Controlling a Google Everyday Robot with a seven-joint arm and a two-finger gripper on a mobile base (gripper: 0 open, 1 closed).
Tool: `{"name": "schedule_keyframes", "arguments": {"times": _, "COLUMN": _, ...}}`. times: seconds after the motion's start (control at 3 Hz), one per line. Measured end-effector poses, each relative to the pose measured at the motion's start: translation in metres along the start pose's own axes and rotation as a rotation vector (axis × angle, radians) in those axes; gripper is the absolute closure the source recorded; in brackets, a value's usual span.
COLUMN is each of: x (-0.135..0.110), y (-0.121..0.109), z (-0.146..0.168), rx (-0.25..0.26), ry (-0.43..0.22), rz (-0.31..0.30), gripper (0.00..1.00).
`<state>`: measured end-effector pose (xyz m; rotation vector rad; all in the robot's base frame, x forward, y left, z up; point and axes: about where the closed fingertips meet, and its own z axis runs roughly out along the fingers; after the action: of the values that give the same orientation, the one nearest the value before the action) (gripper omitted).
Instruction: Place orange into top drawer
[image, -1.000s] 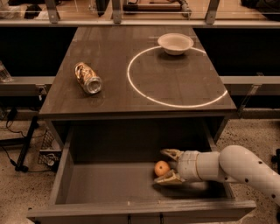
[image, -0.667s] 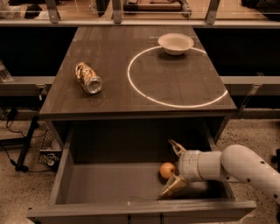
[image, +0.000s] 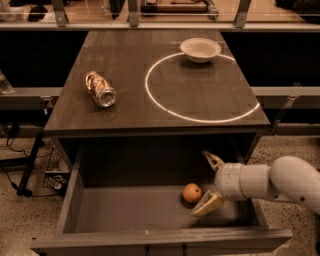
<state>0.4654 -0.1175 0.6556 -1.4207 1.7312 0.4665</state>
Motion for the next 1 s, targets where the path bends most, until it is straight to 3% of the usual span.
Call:
{"name": "schedule_keyframes", "arguments": {"times": 0.33, "x": -0.01, "y": -0.019, "z": -0.034, "rx": 0.039, "ry": 0.005, "rz": 0.0, "gripper": 0.0}}
{"name": "schedule_keyframes", "arguments": {"times": 0.67, "x": -0.021, "y": -0.044, "z": -0.099, "rx": 0.116, "ry": 0.068, "rz": -0.019, "gripper": 0.0}}
{"name": "schedule_keyframes", "arguments": {"times": 1.0, "x": -0.032, "y": -0.065, "z": -0.172, "rx": 0.183, "ry": 0.199, "rz": -0.075, "gripper": 0.26}}
